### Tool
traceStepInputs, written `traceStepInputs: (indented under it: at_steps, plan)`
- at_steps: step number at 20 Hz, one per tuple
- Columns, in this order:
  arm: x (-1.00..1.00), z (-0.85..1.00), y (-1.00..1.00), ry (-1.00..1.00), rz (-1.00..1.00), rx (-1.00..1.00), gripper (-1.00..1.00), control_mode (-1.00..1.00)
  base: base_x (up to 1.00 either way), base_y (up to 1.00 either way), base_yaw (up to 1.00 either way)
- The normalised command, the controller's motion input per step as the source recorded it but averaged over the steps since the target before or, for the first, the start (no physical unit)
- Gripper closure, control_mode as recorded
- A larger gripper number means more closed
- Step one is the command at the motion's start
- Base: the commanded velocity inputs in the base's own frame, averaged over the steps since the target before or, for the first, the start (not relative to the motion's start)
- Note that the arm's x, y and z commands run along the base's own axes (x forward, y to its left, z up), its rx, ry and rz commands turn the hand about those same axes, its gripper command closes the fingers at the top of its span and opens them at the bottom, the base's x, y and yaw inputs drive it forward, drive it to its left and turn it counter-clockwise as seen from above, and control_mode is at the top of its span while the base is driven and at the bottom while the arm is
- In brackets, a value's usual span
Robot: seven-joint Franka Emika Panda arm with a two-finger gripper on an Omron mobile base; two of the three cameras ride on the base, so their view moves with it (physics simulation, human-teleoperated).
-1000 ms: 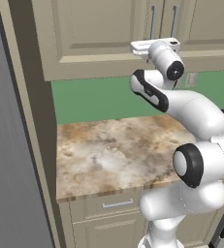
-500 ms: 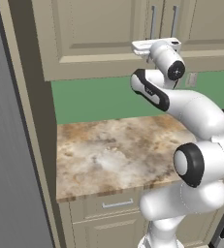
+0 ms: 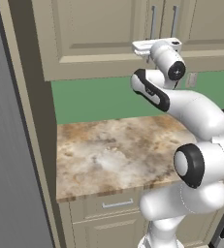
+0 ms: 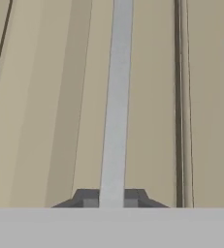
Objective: Get the candle and the beer from the cabinet and move them to the dining counter.
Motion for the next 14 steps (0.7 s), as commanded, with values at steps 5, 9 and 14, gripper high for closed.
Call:
traceStepInputs:
  at_steps: [5, 9, 14]
  plan:
    - [-0.44, 0.00, 0.18, 0.00, 0.00, 0.00, 1.00, -1.00, 0.00, 0.00, 0.00]
    - [-0.39, 0.00, 0.39, 0.00, 0.00, -0.02, 1.00, -1.00, 0.00, 0.00, 0.00]
    - [-0.36, 0.00, 0.48, 0.00, 0.03, -0.04, 1.00, -1.00, 0.00, 0.00, 0.00]
